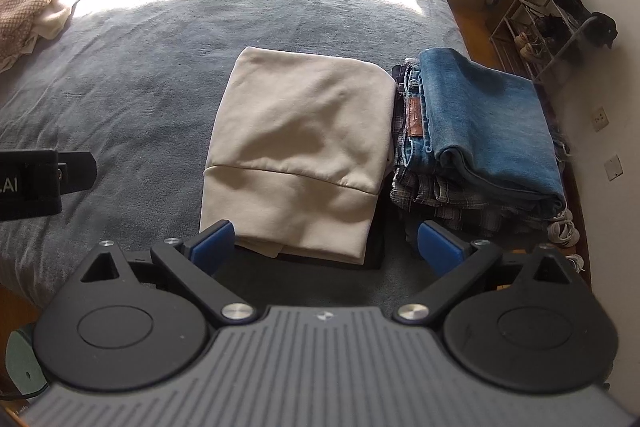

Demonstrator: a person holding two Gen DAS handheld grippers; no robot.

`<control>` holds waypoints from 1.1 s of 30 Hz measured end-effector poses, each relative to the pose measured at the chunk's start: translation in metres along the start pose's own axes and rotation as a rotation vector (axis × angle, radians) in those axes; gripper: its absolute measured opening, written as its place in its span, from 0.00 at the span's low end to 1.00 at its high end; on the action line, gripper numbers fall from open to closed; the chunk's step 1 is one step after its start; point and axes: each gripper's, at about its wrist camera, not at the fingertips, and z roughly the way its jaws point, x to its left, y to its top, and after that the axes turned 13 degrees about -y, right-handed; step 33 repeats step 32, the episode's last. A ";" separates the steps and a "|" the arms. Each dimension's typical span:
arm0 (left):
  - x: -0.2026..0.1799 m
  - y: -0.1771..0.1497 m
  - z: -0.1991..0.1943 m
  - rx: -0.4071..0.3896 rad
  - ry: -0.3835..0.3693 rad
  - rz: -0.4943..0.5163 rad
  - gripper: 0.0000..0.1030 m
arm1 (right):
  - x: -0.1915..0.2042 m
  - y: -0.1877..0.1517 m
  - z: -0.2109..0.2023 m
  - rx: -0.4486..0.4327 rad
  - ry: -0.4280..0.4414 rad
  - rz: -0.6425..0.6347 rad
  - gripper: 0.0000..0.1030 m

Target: Fold clothes

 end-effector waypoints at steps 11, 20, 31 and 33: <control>0.000 -0.003 0.003 0.015 0.006 0.006 1.00 | 0.001 -0.002 0.003 0.024 0.006 0.011 0.96; -0.004 -0.004 0.004 0.028 0.010 0.014 1.00 | -0.001 -0.002 0.005 0.037 0.003 0.028 0.96; -0.002 -0.005 0.005 0.032 0.010 0.020 1.00 | -0.002 -0.003 0.006 0.034 0.002 0.031 0.96; -0.002 -0.005 0.005 0.032 0.010 0.021 1.00 | -0.002 -0.003 0.006 0.034 0.001 0.031 0.96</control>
